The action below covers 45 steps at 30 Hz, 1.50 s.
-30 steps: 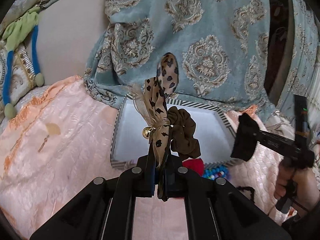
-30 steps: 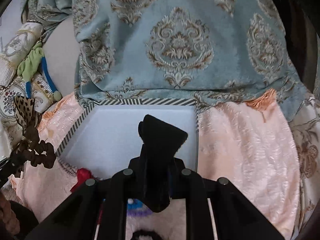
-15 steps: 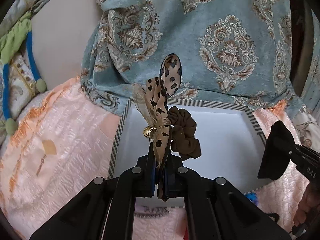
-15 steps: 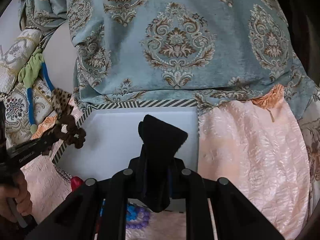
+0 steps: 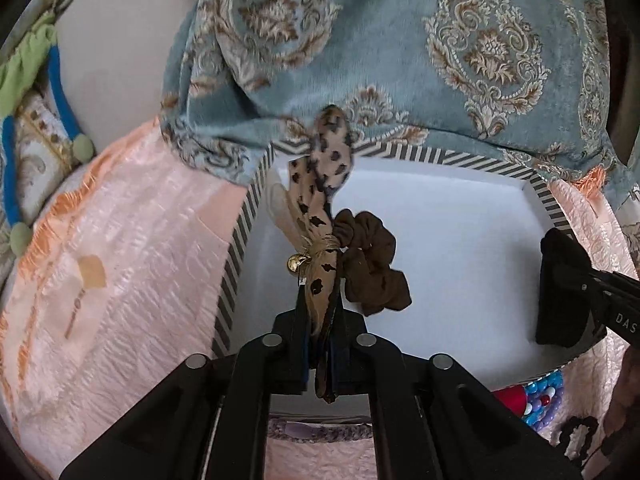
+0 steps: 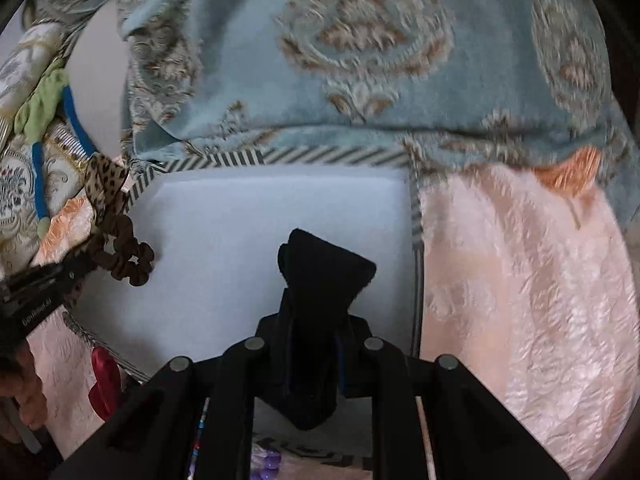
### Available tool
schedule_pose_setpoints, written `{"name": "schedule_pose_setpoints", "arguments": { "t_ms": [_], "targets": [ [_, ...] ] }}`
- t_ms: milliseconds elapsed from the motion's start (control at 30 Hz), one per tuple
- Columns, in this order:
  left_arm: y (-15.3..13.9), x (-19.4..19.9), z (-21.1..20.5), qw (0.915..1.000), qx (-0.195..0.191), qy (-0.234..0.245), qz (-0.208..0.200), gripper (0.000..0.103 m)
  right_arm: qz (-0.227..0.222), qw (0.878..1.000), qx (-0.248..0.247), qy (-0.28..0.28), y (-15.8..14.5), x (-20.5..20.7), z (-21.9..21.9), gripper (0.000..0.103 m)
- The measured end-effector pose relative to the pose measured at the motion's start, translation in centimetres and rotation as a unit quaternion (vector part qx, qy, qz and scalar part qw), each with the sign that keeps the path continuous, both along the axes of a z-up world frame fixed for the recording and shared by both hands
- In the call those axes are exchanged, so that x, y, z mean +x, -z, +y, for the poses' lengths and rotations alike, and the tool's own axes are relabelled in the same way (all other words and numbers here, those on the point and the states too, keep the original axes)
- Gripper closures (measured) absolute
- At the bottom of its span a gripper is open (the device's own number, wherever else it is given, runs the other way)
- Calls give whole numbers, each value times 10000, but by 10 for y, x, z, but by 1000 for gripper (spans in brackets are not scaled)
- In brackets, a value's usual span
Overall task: Organize jewelry
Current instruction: 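Carry the leopard bow into the tray with the left tool while the right tool places the black clip there, then grasp the red bow with the left tool while the right tool grasps the black scrunchie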
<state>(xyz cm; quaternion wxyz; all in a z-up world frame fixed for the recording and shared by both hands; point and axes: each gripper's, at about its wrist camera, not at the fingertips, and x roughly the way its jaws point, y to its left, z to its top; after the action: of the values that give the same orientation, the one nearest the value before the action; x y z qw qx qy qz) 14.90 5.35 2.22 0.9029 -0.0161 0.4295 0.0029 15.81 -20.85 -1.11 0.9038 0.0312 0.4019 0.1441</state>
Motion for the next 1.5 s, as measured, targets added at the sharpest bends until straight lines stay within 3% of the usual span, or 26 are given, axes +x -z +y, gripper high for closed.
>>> {"name": "schedule_pose_setpoints", "arguments": {
  "t_ms": [100,167,267,500,700,800,900,1033,1200,1500],
  "targets": [
    [-1,0,0,9999,-102,-6,53,101,-52,10000,34,38,-4,-2,-1,69],
    [-3,0,2,9999,-146,-5,66,91,-254,9996,106,49,-14,-7,-1,65],
    [-10,-5,8,9997,-208,-76,-40,90,-585,9981,194,98,-32,-18,-4,55],
    [-25,-47,26,9988,-375,-80,-307,89,-855,9955,361,185,-59,-78,-18,53],
    [-9,-102,17,9974,-707,93,-93,88,-422,9983,110,380,-41,-140,-33,48],
    [4,-127,-2,9976,-604,340,72,88,-159,9992,108,363,-23,-170,-33,48],
    [9,-139,-18,9973,-553,482,105,88,-191,9994,112,271,-19,-187,-29,48],
    [9,-138,-25,9971,-551,528,58,88,-217,9992,-197,269,-18,-187,-24,48],
    [4,-140,-19,9941,-937,538,-89,88,141,9996,91,234,-5,-178,-23,48],
    [2,-128,-25,9928,-1088,487,-78,87,409,9986,-154,285,18,-169,-16,48]
  ]
}}
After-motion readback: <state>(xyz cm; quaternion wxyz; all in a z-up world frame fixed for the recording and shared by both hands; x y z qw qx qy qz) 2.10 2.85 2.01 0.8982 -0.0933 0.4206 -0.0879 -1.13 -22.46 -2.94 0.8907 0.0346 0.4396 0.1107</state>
